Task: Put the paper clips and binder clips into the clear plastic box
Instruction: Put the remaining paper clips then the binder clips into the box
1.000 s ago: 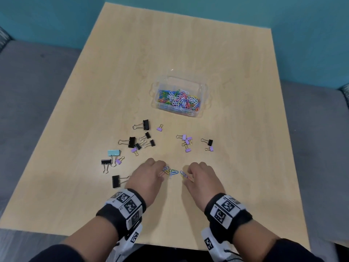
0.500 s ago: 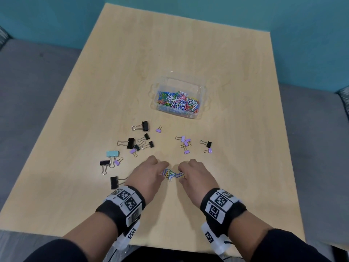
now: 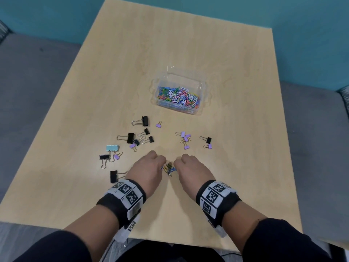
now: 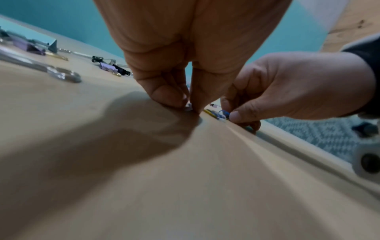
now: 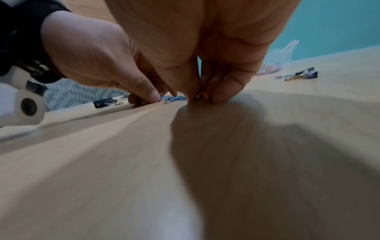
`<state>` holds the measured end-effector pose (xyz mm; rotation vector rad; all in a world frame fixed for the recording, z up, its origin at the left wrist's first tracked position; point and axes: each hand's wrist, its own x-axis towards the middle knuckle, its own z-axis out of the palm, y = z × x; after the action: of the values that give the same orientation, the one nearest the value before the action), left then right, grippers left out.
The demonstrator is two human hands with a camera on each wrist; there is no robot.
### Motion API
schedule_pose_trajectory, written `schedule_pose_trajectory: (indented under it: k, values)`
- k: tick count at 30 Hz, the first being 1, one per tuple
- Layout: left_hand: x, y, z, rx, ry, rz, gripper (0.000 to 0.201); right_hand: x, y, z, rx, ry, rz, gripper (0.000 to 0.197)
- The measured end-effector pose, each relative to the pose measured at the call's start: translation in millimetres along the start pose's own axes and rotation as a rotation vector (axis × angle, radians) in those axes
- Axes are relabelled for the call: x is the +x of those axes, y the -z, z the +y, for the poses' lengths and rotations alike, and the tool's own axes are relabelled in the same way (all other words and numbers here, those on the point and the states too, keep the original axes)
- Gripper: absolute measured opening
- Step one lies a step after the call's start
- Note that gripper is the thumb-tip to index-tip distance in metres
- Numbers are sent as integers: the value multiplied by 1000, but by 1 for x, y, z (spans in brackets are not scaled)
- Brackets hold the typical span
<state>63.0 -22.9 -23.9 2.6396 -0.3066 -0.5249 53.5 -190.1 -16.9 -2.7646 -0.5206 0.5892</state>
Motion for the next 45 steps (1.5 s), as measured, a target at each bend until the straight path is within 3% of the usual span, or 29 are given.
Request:
schedule_pose_trajectory:
  k: [5, 7, 14, 19, 25, 33, 38, 40, 42, 45]
  values:
    - [-9, 2, 0, -142, 110, 6, 20, -6, 2, 5, 148, -149, 56, 16]
    - [-12, 2, -2, -161, 124, 11, 24, -12, 1, 9, 190, -199, 46, 19]
    - [-10, -10, 5, -58, 19, 34, 11, -6, -9, -1, 161, -103, 32, 21]
    - [-15, -2, 1, -151, 157, 61, 15, -17, -4, 9, 190, -244, 65, 12]
    - [-7, -7, 4, -17, 183, 14, 2, -7, -5, -1, 190, -232, 32, 15]
    - [-17, -6, -11, 32, 131, 3, 14, -21, -7, 10, 72, -201, -34, 21]
    - [-20, -3, -12, -23, 107, -32, 10, -19, -5, 11, 87, -158, -46, 21]
    - [-21, 1, -9, -67, 107, -44, 9, -18, -1, 7, 166, -182, -34, 11]
    - [-19, 2, -5, -77, 108, -46, 17, -17, 1, -1, 234, -213, -28, 16]
    - [-15, -4, 3, -31, 87, -50, 10, -14, -3, -14, 179, -238, -34, 16]
